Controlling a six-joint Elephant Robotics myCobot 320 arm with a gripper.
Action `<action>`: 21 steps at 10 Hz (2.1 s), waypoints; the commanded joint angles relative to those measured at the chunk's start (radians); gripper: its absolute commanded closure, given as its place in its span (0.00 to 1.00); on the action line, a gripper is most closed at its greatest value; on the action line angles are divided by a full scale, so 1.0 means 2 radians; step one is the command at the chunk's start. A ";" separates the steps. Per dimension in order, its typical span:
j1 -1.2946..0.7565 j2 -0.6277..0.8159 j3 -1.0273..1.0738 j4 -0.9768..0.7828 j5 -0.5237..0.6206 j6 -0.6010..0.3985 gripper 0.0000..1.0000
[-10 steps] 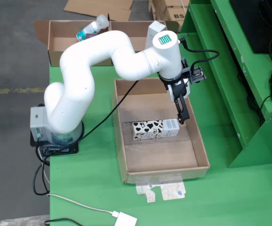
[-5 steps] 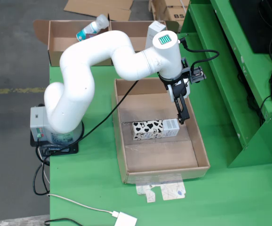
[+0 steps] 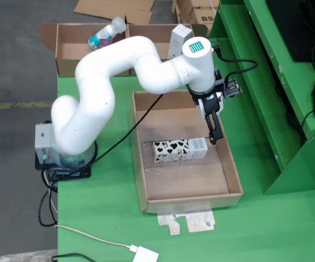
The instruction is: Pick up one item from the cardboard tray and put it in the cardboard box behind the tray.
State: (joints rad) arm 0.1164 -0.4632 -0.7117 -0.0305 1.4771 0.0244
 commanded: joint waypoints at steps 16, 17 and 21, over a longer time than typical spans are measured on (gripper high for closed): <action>0.001 0.006 -0.187 0.170 0.029 -0.025 0.00; -0.001 0.000 -0.194 0.186 0.034 -0.031 0.00; -0.006 -0.040 -0.180 0.204 0.039 -0.036 0.00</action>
State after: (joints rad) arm 0.1103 -0.5353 -1.1182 0.3588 1.5539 -0.0414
